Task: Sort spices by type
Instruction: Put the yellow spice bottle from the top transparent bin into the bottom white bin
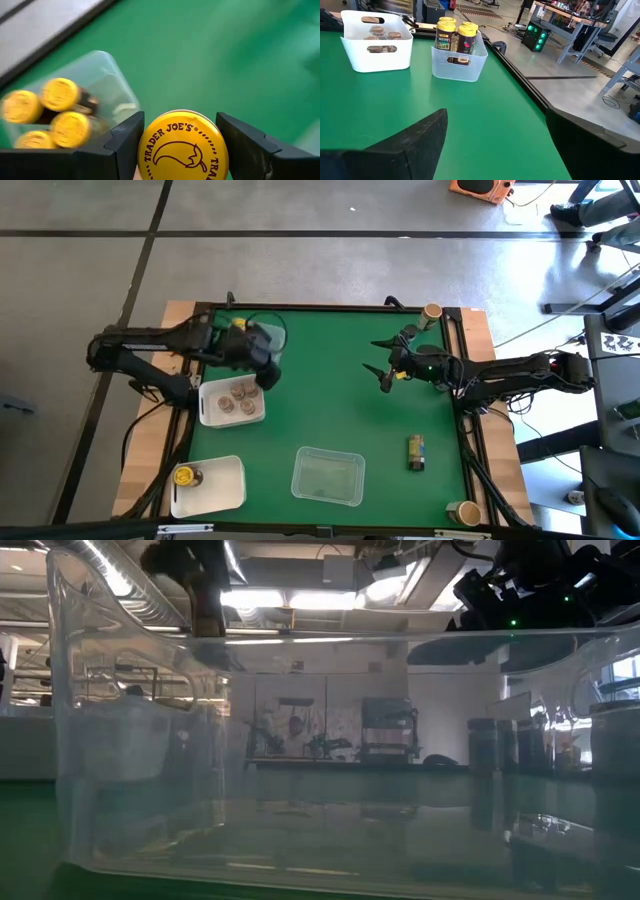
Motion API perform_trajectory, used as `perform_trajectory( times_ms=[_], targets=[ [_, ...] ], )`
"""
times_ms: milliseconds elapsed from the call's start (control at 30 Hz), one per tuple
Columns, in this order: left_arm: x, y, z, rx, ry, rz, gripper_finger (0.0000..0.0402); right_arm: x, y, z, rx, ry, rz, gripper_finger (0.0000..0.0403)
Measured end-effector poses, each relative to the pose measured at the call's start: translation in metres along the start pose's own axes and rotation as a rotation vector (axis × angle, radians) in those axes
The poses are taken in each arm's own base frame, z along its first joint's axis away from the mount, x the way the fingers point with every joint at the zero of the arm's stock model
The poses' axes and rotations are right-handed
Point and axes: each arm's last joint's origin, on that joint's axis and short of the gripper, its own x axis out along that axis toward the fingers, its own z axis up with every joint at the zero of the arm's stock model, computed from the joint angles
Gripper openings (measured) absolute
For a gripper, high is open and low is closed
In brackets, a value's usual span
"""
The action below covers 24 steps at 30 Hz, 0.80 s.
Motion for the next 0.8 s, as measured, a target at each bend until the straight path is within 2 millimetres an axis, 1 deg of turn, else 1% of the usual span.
perform_trajectory(
  times_ms=[233,367,467,667,800],
  targets=[
    [-0.034,-0.031,-0.039,0.115,0.008,-0.179,0.0229,0.000,0.000,0.000,0.000,0.000,0.000,0.0337],
    [-0.050,-0.051,-0.066,0.179,0.037,-0.271,0.0229,0.000,0.000,-0.001,0.012,0.008,0.002,0.0337],
    [-0.061,-0.062,-0.087,0.190,0.070,-0.325,0.0228,0.000,0.000,-0.001,0.027,0.011,0.002,0.0337],
    [-0.080,-0.076,-0.126,0.148,0.149,-0.386,0.0228,0.000,0.000,-0.002,0.025,0.023,0.004,0.0337],
    [-0.085,-0.082,-0.152,0.122,0.207,-0.352,0.0228,0.000,0.000,-0.002,0.025,0.023,0.004,0.0337]
  ],
)
